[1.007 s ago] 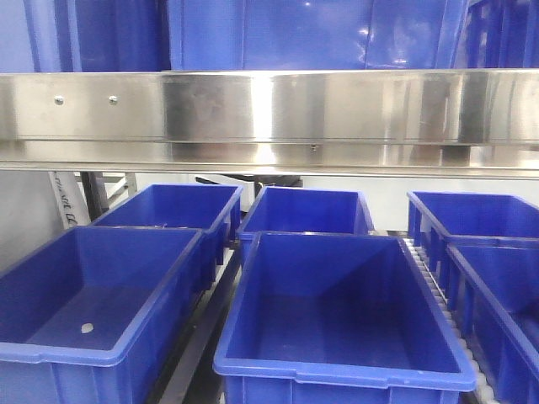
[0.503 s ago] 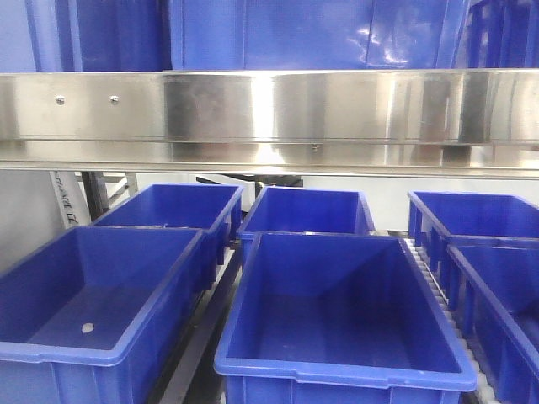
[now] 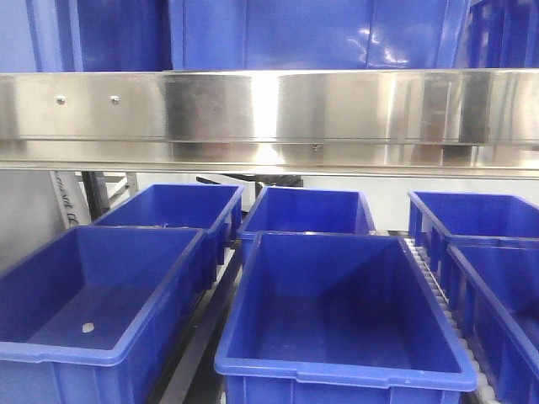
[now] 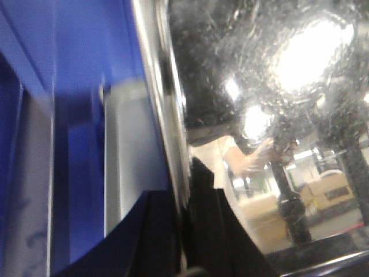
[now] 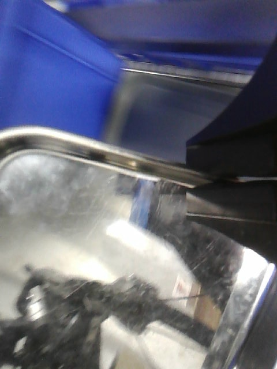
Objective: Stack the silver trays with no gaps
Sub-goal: 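Raise the held tray over the silver tray on the upper shelf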
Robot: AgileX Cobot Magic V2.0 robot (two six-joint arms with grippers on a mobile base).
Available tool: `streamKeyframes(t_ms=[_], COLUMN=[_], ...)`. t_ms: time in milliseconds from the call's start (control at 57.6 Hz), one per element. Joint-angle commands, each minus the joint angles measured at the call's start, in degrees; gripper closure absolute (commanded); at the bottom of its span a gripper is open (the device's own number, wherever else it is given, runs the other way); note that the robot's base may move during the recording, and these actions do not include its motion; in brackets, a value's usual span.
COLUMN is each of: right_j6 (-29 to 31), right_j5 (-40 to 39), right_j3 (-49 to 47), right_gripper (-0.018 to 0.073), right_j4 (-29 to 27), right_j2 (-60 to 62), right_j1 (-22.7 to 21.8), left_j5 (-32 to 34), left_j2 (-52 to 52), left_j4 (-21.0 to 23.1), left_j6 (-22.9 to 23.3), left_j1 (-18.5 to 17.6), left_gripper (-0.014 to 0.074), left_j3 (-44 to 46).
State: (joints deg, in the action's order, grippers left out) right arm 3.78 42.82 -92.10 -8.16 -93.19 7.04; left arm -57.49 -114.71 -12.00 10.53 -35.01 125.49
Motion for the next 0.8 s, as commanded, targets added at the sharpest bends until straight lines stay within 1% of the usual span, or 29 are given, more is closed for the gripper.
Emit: streamKeyframes(t_ms=[0,243,347,417,590,677,781], right_j6=[1.76,1.76,1.76,1.76,1.76,1.76,1.76], right_j5=[-0.66,-0.15,-0.29,-0.7,-1.45,-1.45,-1.59], right_j3=[-0.49,-0.49,-0.49,-0.49,-0.49,-0.49,-0.49], right_gripper=[0.064,0.0637,0.0637,0.0637,0.0637,0.0637,0.0637], right_j4=[-0.54,-0.54,-0.54,-0.54,-0.43,-0.31,-0.31], right_j2=[-2.18,-7.14,-8.08,-8.38,-8.47,-8.47,-8.47], right_j1=[0.56,0.56,0.56,0.56,0.56,0.56,0.56], left_j5=[1.27,1.27,1.63,2.32,2.8,2.97,3.07], left_j2=[-2.07,-5.51,-5.8,-5.89,-5.89,-5.92,-6.01], left_j4=[-0.26,-0.4,-0.4,-0.4,-0.73,-1.12,-1.53], left_j6=[-1.2,-1.2,-1.2,-1.2,-1.2,-1.2,-1.2], left_j1=[-0.61,-0.61,-0.61,-0.61,-0.51,-0.51,-0.51], left_gripper=[0.0614,0.0613,0.0596,0.0558,0.0404,0.0356,0.0332], left_j3=[0.21,0.21,0.21,0.21,0.21,0.21,0.21])
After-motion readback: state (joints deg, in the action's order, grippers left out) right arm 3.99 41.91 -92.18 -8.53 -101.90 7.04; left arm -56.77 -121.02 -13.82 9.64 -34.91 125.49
